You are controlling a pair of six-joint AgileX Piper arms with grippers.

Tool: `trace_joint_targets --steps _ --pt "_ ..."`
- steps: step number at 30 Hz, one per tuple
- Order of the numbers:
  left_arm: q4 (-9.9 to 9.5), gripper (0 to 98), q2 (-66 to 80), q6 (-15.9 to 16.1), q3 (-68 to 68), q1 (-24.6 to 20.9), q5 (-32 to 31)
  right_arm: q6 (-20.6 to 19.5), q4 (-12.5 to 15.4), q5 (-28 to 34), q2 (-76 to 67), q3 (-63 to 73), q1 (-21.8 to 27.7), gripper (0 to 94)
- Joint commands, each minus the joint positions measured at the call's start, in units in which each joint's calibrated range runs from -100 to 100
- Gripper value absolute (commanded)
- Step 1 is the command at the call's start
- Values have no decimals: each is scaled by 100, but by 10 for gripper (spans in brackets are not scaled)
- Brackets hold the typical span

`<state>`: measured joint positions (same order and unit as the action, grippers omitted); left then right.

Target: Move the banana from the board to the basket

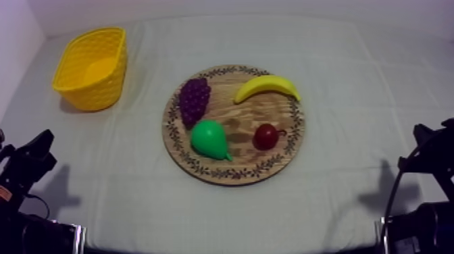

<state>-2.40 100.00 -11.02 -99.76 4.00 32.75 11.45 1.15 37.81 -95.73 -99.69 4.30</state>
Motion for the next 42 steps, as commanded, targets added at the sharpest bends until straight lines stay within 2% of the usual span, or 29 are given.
trace_joint_targets --steps 1,11,16,21,27,29,33,34,37,38,40,42 --pt "-2 2 0 45 -2 2 15 0 -1 1 -2 3 -2 3" --pt "-50 40 -286 -59 307 238 -38 0 -1 1 -2 3 -2 3" --pt "-387 45 -1158 -226 1425 558 -114 0 -1 1 -2 3 -2 3" --pt "-576 45 -2315 -31 2786 896 -412 2 -1 1 -2 3 0 3" --pt "-591 45 -3862 125 4169 1105 -760 4 -1 1 -2 3 -1 3" --pt "-558 44 -4336 190 4566 1159 -807 5 -1 1 -2 3 -1 3" --pt "-360 38 -5186 529 5374 1301 -702 5 -1 1 -2 3 -2 3" --pt "-295 34 -5380 661 5573 1352 -654 5 -1 1 -2 3 -2 3" --pt "145 15 -5904 1514 6183 1506 -446 5 -1 1 -2 3 -2 3" --pt "241 11 -6069 1712 6400 1552 -323 5 -1 1 -2 3 -2 3" --pt "323 6 -6394 1948 6838 1626 -19 5 -1 1 -2 3 -2 3" --pt "309 4 -6725 2034 7243 1691 299 5 -1 1 -2 3 -2 3"
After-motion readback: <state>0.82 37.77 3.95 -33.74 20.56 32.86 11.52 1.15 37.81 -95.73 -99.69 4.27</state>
